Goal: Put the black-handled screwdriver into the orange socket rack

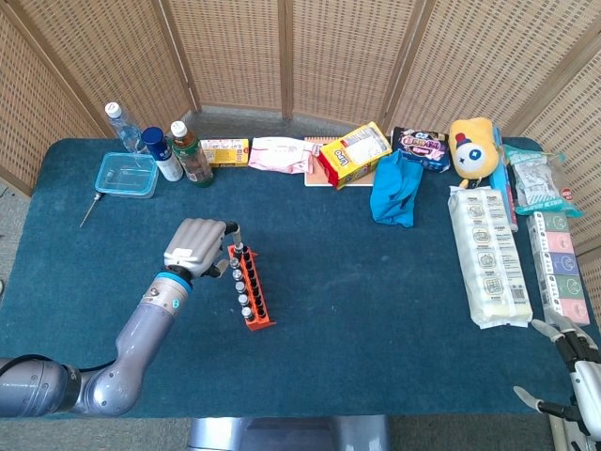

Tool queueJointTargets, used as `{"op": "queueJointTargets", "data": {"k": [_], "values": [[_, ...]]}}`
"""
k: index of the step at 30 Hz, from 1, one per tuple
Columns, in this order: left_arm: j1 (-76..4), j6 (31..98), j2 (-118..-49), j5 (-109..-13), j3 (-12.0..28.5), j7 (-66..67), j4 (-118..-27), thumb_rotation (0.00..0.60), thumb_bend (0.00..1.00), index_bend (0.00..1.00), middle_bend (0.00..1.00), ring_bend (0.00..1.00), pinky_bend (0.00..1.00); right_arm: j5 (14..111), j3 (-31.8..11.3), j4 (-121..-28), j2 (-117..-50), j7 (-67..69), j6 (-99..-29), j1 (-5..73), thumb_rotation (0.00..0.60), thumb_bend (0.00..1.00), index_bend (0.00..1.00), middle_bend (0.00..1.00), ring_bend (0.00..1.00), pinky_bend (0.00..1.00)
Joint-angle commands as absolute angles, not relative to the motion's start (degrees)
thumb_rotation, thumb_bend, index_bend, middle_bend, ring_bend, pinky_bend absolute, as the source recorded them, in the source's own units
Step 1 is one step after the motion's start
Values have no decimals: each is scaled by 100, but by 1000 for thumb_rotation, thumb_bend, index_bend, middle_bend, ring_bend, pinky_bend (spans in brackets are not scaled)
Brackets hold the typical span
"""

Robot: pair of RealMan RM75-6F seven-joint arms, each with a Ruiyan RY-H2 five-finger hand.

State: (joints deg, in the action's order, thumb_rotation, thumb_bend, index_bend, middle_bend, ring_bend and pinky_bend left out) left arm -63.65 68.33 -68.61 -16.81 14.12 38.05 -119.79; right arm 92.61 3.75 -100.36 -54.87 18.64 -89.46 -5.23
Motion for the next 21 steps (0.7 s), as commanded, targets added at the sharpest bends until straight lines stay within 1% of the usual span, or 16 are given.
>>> {"op": "queueJointTargets", "data": {"k": [1, 4, 12, 21], "values": [[-6290, 6818, -6895, -1960, 1455, 3621, -11914, 600, 338, 388, 1000, 1000, 1000, 9263, 378, -10043, -5488, 1856, -8936, -520, 600, 0, 165, 61, 0, 0], [-6313, 6767, -6942, -1975, 1438, 3642, -11853, 600, 337, 354, 1000, 1000, 1000, 9261, 379, -10042, -5491, 1853, -8930, -517, 600, 0, 165, 61, 0, 0], [-6434, 6716, -7133, -1766, 1430, 3748, -11709, 600, 336, 353, 1000, 1000, 1000, 9237, 370, -10031, -5483, 1885, -8935, -520, 600, 0, 165, 61, 0, 0], [-6471, 6716, -7003, -1600, 1452, 3829, -11838, 600, 336, 352, 1000, 1000, 1000, 9221, 368, -10025, -5489, 1889, -8894, -503, 600, 0, 165, 61, 0, 0]]}}
